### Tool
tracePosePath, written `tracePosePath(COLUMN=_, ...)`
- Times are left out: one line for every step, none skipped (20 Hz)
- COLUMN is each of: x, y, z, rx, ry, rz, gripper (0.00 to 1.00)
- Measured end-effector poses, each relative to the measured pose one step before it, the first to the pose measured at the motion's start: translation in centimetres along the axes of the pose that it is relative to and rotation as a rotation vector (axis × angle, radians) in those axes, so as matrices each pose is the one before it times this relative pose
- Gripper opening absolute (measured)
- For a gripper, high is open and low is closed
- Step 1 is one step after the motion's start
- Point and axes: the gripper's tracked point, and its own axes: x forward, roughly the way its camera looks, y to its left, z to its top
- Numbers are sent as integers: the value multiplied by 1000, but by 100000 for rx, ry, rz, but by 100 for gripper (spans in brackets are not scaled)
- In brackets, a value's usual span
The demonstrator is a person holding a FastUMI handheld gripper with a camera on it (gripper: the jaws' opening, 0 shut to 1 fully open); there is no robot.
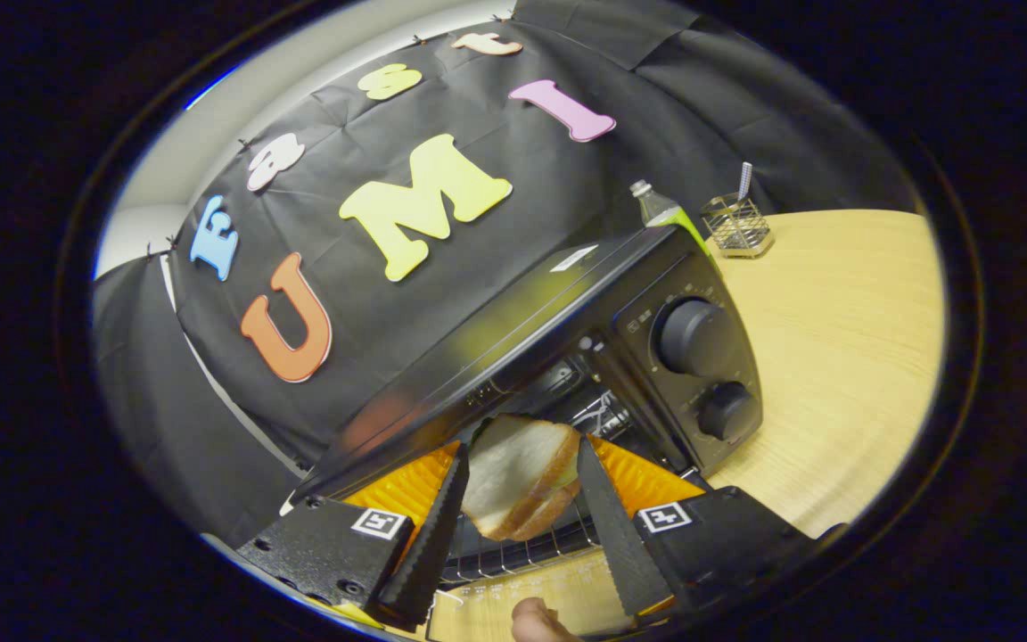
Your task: Open the toaster oven, put the food inside, and close the toaster oven door.
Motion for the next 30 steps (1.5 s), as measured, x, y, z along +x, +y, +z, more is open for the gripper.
tracePosePath(x=-764, y=-237, z=169, rx=-1501, ry=-27, rz=-685, gripper=80)
tracePosePath(x=-767, y=-525, z=430, rx=-3368, ry=-1026, rz=-2783, gripper=80)
tracePosePath(x=-908, y=-630, z=690, rx=-3739, ry=-2636, rz=-2790, gripper=81)
tracePosePath(x=-1114, y=-140, z=852, rx=-3689, ry=-1384, rz=-559, gripper=81)
tracePosePath(x=-1143, y=-111, z=533, rx=-4249, ry=-288, rz=-291, gripper=81)
tracePosePath(x=-984, y=262, z=374, rx=-3894, ry=-539, rz=433, gripper=83)
tracePosePath(x=-985, y=63, z=466, rx=-3492, ry=-433, rz=-864, gripper=83)
tracePosePath(x=-975, y=-205, z=792, rx=-2511, ry=-2555, rz=-998, gripper=83)
tracePosePath(x=-1007, y=-711, z=1253, rx=-2027, ry=-4270, rz=-2511, gripper=85)
tracePosePath(x=-1141, y=-646, z=1149, rx=-3938, ry=-3310, rz=-3375, gripper=87)
tracePosePath(x=-348, y=-357, z=497, rx=-5300, ry=-2777, rz=-1895, gripper=91)
tracePosePath(x=-670, y=15, z=726, rx=-5798, ry=-2190, rz=-693, gripper=94)
tracePosePath(x=-1007, y=811, z=-28, rx=-5174, ry=-614, rz=2189, gripper=98)
tracePosePath(x=-700, y=702, z=198, rx=-3213, ry=-758, rz=2108, gripper=100)
tracePosePath(x=-705, y=233, z=-117, rx=-1911, ry=-614, rz=1302, gripper=100)
tracePosePath(x=-688, y=92, z=45, rx=-1474, ry=-676, rz=531, gripper=100)
tracePosePath(x=-652, y=46, z=-221, rx=-870, ry=-200, rz=-193, gripper=100)
tracePosePath(x=-63, y=124, z=-660, rx=-896, ry=422, rz=-379, gripper=100)
tracePosePath(x=-411, y=141, z=-741, rx=-1512, ry=652, rz=256, gripper=100)
tracePosePath(x=-507, y=200, z=-692, rx=-2316, ry=1113, rz=311, gripper=100)
tracePosePath(x=-398, y=520, z=-465, rx=-2628, ry=78, rz=1326, gripper=100)
tracePosePath(x=-272, y=446, z=-421, rx=-2445, ry=373, rz=1088, gripper=100)
tracePosePath(x=-391, y=458, z=-767, rx=-1360, ry=477, rz=828, gripper=100)
tracePosePath(x=-217, y=602, z=-476, rx=-480, ry=476, rz=1345, gripper=100)
tracePosePath(x=-226, y=593, z=-765, rx=-596, ry=689, rz=951, gripper=100)
tracePosePath(x=-167, y=454, z=-898, rx=-343, ry=1584, rz=855, gripper=100)
tracePosePath(x=-123, y=560, z=-1095, rx=498, ry=2021, rz=647, gripper=100)
tracePosePath(x=-81, y=523, z=-1184, rx=737, ry=2973, rz=1097, gripper=100)
tracePosePath(x=70, y=719, z=-1284, rx=934, ry=2899, rz=1048, gripper=100)
tracePosePath(x=63, y=565, z=-1194, rx=126, ry=2894, rz=917, gripper=100)
